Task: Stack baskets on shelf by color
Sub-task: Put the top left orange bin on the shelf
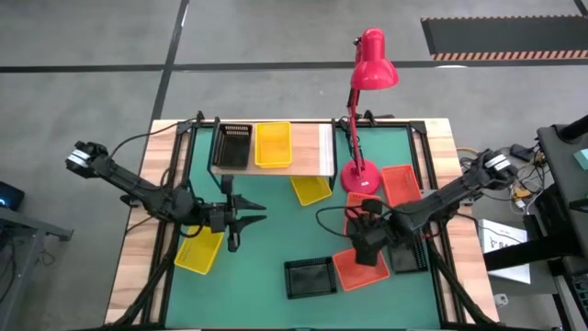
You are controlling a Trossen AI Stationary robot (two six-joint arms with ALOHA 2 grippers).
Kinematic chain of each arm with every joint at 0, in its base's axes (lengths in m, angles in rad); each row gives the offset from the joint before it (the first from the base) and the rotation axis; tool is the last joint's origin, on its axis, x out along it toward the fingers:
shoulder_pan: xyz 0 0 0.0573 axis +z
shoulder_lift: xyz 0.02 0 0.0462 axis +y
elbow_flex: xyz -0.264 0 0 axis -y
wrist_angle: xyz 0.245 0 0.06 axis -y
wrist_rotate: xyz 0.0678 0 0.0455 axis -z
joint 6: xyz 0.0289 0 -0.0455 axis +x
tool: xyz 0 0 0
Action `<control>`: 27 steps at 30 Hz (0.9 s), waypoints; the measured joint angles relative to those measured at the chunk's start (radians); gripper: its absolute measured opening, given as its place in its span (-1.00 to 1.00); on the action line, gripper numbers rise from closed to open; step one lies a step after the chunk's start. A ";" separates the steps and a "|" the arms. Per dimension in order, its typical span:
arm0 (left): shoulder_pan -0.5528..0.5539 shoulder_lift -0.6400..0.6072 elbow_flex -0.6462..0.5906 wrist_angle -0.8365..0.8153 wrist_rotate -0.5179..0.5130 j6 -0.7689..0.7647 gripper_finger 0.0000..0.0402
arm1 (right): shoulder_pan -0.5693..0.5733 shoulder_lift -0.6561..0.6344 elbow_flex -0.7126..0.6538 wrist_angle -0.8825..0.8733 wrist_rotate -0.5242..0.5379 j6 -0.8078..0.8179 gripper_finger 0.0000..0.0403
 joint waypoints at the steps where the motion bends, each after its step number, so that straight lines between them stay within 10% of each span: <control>1: 0.000 0.001 0.000 0.001 0.000 0.000 -0.62 | -0.007 0.017 0.000 -0.002 -0.005 0.000 -0.20; 12: 0.000 0.002 0.000 0.000 0.000 0.004 -0.62 | -0.054 0.137 -0.037 0.002 -0.083 -0.011 -0.18; 27: 0.000 0.001 0.000 0.000 0.000 0.053 -0.62 | -0.054 0.130 -0.016 0.004 -0.107 -0.007 -0.94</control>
